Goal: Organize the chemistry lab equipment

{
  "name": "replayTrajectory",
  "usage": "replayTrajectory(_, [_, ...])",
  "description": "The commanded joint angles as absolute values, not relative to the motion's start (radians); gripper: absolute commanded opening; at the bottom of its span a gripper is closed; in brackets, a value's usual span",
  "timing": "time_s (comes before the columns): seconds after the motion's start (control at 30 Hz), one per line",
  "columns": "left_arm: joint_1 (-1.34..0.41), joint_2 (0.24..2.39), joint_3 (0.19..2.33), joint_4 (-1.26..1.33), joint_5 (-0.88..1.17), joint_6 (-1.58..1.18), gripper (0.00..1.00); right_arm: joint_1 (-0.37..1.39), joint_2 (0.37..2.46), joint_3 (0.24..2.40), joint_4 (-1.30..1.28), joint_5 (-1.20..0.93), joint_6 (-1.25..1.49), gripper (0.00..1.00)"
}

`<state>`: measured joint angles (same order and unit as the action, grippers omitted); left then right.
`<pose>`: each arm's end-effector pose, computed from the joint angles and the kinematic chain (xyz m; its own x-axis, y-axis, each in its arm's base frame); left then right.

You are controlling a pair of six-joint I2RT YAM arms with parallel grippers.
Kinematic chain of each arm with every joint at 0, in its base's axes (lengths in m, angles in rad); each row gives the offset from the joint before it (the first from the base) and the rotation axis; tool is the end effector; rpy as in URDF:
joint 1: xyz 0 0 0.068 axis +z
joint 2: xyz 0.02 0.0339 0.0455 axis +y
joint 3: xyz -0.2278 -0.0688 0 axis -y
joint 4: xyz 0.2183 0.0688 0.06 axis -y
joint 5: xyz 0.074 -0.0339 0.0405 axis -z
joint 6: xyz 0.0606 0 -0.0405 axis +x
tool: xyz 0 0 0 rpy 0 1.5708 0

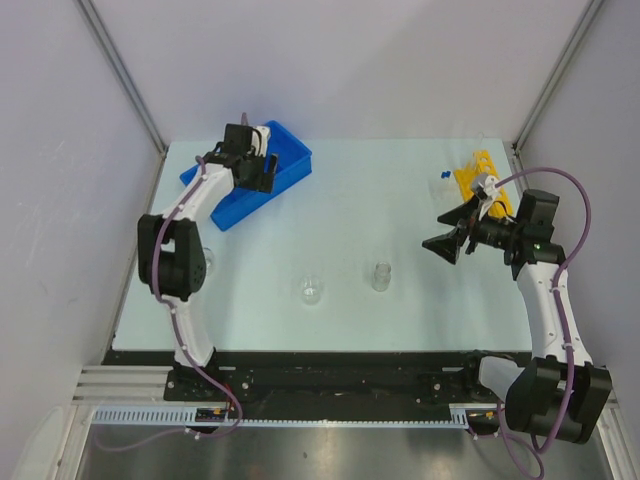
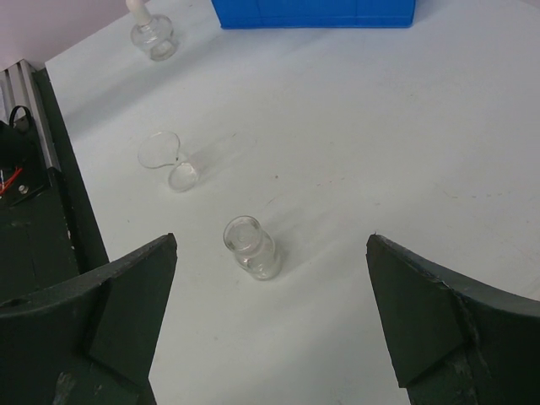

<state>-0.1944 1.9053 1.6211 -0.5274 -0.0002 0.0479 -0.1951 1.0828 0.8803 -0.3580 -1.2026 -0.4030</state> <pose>0.4060 -0.0799 0.2274 -0.7017 0.1869 -0.6875 0.2269 0.9734 0.0331 0.2270 0.0128 0.2786 -0.2031 -0.1038 -0.9736 -0.8535 0.5062 0.1241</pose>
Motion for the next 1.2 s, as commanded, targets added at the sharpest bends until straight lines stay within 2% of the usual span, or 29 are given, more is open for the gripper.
replayTrajectory(0.0, [-0.183,2.002,1.784,-0.646,-0.049,0.126,0.79,-0.160,1.069,0.885,-0.337,-1.204,-0.414,1.00])
replayTrajectory(0.23, [-0.179,1.994,1.776,-0.600,-0.052,0.140,0.79,-0.129,1.072,0.885,-0.348,-1.180,-0.440,1.00])
replayTrajectory(0.33, [-0.179,1.945,1.758,-0.611,0.014,0.137,0.79,-0.132,1.075,0.885,-0.362,-1.183,-0.459,1.00])
replayTrajectory(0.5, [-0.178,1.680,1.490,-0.500,0.299,0.094,0.80,-0.146,1.092,0.885,-0.367,-1.183,-0.466,1.00])
replayTrajectory(0.6, [-0.178,1.526,1.346,-0.529,0.367,0.007,0.80,-0.146,1.095,0.884,-0.370,-1.181,-0.469,1.00])
replayTrajectory(0.73, [-0.155,1.274,1.104,-0.520,0.178,-0.144,0.90,-0.137,1.098,0.885,-0.368,-1.180,-0.471,1.00])
replayTrajectory(0.83, [-0.089,1.110,1.008,-0.499,0.091,-0.184,0.95,-0.120,1.097,0.884,-0.370,-1.172,-0.472,1.00])
replayTrajectory(0.97, [0.057,1.019,0.882,-0.479,0.086,-0.232,0.96,-0.121,1.089,0.884,-0.370,-1.173,-0.472,1.00])
replayTrajectory(1.17, [0.095,1.002,0.848,-0.491,0.051,-0.275,0.97,-0.141,1.082,0.884,-0.362,-1.180,-0.459,1.00])
